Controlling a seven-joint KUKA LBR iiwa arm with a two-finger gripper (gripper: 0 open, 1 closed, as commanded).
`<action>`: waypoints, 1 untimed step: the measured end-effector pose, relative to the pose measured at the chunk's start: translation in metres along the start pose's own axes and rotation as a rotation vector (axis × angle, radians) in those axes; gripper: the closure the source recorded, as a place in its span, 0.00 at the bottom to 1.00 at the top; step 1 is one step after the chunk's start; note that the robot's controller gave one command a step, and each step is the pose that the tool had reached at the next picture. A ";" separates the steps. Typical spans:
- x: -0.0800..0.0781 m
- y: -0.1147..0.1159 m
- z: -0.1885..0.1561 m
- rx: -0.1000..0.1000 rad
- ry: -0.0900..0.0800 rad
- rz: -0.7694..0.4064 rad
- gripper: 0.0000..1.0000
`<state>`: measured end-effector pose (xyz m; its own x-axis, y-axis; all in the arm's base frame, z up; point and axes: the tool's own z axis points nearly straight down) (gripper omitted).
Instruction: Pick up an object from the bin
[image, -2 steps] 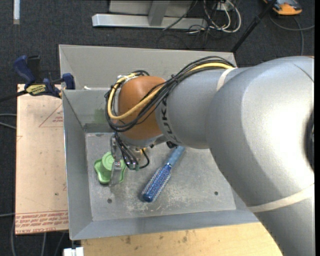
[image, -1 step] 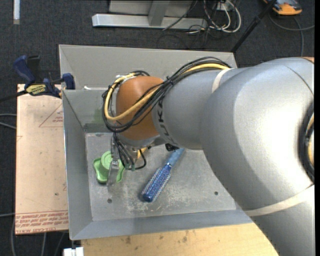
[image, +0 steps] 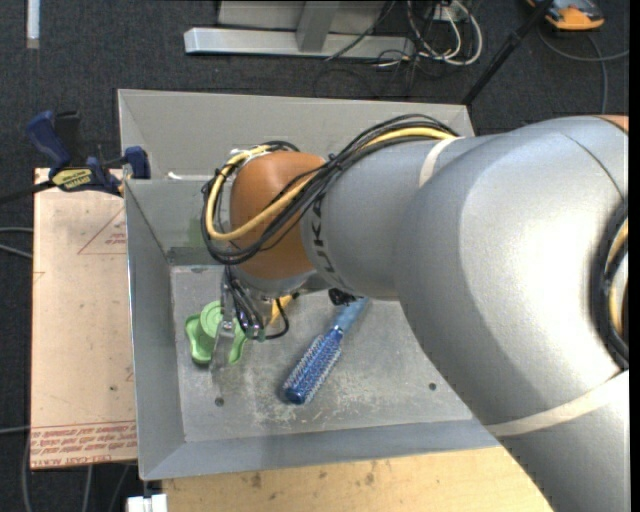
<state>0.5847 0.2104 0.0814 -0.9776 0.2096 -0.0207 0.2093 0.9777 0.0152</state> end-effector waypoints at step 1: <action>0.008 -0.002 0.000 -0.005 -0.007 0.125 0.00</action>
Offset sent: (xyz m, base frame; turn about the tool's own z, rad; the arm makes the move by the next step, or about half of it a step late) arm -0.0176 -0.0049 -0.0114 0.1281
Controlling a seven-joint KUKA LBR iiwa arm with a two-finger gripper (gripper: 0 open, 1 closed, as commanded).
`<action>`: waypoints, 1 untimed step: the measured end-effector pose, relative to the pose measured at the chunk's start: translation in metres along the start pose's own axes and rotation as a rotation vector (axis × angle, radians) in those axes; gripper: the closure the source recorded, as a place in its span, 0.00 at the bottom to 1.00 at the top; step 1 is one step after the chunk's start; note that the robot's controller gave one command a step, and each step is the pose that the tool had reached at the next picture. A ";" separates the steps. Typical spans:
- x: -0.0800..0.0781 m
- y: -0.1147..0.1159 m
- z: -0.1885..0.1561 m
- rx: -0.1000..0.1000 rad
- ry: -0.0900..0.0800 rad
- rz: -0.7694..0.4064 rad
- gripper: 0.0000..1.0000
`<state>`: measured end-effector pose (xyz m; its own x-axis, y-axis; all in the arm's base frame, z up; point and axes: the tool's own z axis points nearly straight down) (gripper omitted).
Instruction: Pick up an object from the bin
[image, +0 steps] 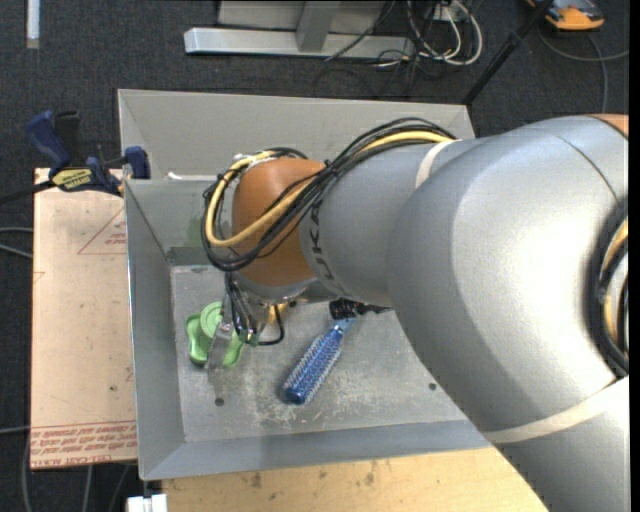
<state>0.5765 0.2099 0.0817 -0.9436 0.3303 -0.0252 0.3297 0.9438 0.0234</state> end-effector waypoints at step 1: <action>0.000 0.000 -0.001 0.001 0.001 0.002 1.00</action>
Offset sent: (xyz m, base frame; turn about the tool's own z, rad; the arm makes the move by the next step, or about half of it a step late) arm 0.0000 0.0000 0.0000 0.0000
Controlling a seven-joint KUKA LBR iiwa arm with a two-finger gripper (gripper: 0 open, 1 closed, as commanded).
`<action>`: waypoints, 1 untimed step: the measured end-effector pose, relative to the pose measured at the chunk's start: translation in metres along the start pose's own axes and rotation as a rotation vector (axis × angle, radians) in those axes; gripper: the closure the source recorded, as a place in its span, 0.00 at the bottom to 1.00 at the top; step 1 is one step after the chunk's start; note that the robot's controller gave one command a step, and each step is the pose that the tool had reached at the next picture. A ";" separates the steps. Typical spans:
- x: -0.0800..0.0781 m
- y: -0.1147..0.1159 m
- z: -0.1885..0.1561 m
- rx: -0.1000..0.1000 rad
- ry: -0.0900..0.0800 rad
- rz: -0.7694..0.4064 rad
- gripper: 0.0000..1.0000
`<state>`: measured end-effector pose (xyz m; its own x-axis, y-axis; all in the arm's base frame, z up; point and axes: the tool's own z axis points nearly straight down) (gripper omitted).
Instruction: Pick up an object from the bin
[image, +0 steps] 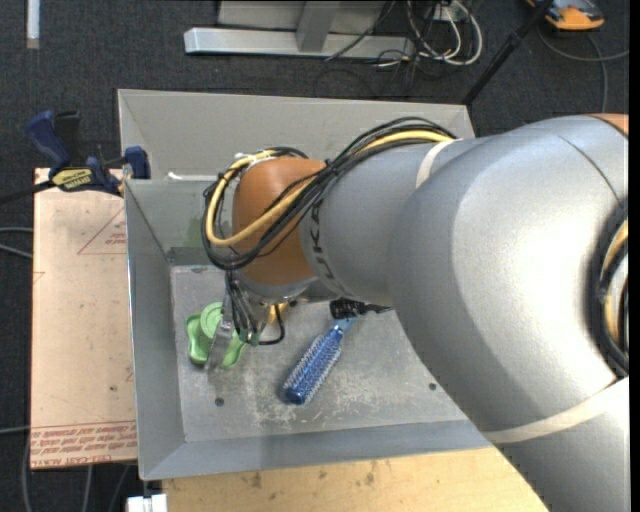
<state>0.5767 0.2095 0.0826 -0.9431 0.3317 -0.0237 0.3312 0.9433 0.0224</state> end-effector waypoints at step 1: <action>-0.003 0.003 -0.057 0.015 0.018 -0.003 1.00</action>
Offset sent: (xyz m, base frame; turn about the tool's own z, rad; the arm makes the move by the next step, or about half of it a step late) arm 0.0001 0.0000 0.0527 -0.0003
